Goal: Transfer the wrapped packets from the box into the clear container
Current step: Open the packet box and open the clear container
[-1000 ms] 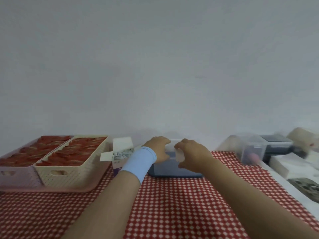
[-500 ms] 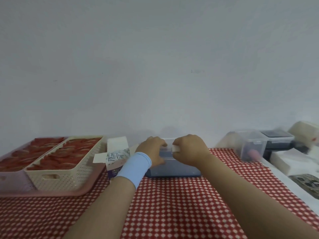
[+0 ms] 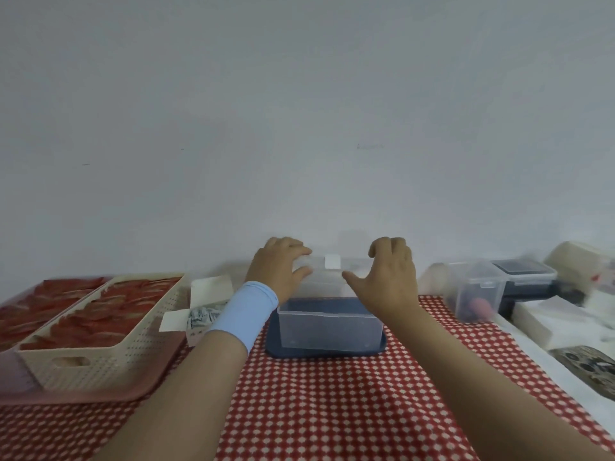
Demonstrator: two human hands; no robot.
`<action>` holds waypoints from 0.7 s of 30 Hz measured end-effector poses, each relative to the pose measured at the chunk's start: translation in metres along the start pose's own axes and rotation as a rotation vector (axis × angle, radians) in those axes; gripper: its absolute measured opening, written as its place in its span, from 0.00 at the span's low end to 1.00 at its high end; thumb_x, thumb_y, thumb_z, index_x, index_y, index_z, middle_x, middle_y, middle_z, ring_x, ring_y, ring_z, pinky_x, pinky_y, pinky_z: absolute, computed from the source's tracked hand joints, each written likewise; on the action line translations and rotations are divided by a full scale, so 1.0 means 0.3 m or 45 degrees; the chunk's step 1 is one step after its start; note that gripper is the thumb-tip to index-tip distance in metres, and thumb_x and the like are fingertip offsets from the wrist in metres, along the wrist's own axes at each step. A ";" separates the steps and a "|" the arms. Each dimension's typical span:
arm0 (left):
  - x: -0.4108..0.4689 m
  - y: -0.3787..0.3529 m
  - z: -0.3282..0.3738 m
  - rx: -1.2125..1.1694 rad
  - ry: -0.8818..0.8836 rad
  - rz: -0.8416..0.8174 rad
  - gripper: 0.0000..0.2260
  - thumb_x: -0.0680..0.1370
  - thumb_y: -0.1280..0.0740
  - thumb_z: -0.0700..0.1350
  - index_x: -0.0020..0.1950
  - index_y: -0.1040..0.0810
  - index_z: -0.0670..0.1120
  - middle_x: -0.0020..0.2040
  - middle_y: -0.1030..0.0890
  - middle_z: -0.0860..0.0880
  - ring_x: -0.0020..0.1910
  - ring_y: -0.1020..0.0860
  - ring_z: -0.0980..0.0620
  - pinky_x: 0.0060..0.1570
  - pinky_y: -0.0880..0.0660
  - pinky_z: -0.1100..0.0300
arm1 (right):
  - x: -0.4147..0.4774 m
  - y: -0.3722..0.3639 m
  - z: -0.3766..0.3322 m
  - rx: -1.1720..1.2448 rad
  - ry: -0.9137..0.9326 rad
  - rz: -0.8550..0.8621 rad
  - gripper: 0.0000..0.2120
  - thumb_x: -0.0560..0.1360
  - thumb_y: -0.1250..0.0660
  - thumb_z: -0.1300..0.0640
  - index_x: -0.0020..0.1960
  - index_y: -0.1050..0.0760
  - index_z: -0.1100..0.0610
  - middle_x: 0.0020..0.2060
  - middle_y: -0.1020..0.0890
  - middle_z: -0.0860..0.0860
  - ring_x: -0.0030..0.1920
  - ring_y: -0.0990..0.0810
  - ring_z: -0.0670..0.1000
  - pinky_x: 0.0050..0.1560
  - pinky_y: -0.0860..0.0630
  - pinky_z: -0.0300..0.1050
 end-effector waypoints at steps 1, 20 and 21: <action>0.014 -0.006 0.001 0.018 0.018 0.086 0.12 0.81 0.35 0.50 0.62 0.19 0.51 0.63 0.23 0.51 0.64 0.29 0.48 0.62 0.30 0.55 | 0.003 -0.003 0.010 -0.035 -0.063 0.046 0.23 0.70 0.24 0.43 0.54 0.31 0.54 0.52 0.29 0.51 0.49 0.31 0.51 0.49 0.29 0.43; -0.025 -0.167 0.009 0.008 0.160 -0.270 0.20 0.77 0.32 0.44 0.67 0.26 0.56 0.68 0.29 0.51 0.67 0.31 0.48 0.64 0.28 0.53 | 0.041 -0.147 0.034 0.106 -0.057 -0.698 0.47 0.73 0.27 0.63 0.81 0.51 0.45 0.81 0.58 0.50 0.75 0.34 0.59 0.67 0.25 0.52; -0.024 -0.166 0.006 0.017 0.190 -0.303 0.23 0.76 0.32 0.43 0.70 0.29 0.58 0.72 0.32 0.51 0.70 0.35 0.47 0.67 0.30 0.52 | 0.037 -0.148 0.033 0.104 -0.057 -0.754 0.48 0.73 0.28 0.64 0.81 0.53 0.44 0.81 0.62 0.49 0.76 0.36 0.60 0.66 0.25 0.53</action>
Point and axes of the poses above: each hand's wrist, its own x-axis towards the middle knuckle, its own y-axis out of the back of the hand, z = x × y, the point moved 1 cm from there along x, towards the middle knuckle
